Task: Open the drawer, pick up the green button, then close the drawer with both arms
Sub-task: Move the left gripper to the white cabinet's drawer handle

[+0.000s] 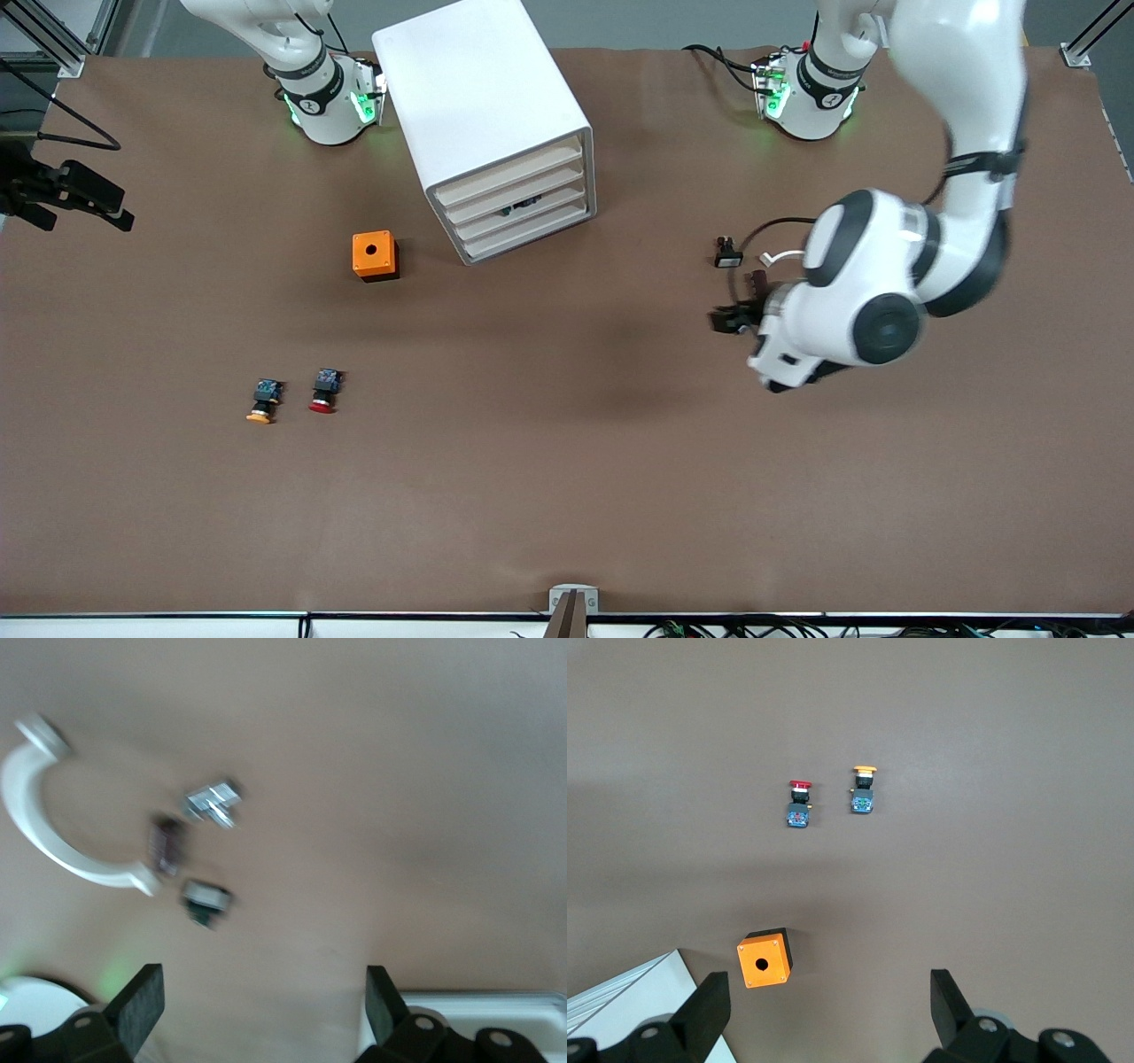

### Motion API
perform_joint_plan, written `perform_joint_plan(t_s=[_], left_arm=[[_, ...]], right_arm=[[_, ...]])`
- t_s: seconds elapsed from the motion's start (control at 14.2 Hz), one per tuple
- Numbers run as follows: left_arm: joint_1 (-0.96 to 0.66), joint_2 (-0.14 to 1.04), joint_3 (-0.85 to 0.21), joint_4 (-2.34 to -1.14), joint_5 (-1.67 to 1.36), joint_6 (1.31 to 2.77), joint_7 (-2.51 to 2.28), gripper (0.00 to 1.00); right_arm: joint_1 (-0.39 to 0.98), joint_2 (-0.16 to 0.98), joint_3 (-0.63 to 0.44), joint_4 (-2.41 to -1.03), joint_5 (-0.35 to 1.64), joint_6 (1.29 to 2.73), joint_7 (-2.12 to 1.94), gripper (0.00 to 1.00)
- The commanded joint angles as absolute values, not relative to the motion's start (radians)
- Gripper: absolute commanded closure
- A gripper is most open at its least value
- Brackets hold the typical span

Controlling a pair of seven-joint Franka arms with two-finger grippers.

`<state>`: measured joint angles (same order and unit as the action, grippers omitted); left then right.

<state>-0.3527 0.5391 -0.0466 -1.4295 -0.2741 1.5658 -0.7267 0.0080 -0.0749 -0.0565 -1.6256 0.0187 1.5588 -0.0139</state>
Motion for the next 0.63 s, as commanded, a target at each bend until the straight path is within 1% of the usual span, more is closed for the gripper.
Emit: perform_joint_plan(t_s=[0.0,0.14,0.42,0.56], left_arm=[[-0.414,0.647,-0.032,-1.359,-0.38,1.581,-0.907,0.0],[-0.436,0.707,-0.035,-1.324,-0.489,1.603,-1.136,0.0],[-0.446,0.774,-0.046,-1.324,-0.67,1.618,-1.476,0.0],[-0.443,0.816,-0.086,-1.324,-0.725,1.617,-1.642,0.0]], right_arm=[[0.015,-0.104,-0.06,-1.654,0.028,1.572,-0.02,0.0],[0.017,-0.103,-0.06,-1.651,0.028,1.571,-0.02,0.0],[0.017,-0.098,-0.06,-1.634,0.026,1.566,-0.02,0.0],[0.015,-0.094,-0.061,-1.62,0.025,1.557,-0.02,0.0]])
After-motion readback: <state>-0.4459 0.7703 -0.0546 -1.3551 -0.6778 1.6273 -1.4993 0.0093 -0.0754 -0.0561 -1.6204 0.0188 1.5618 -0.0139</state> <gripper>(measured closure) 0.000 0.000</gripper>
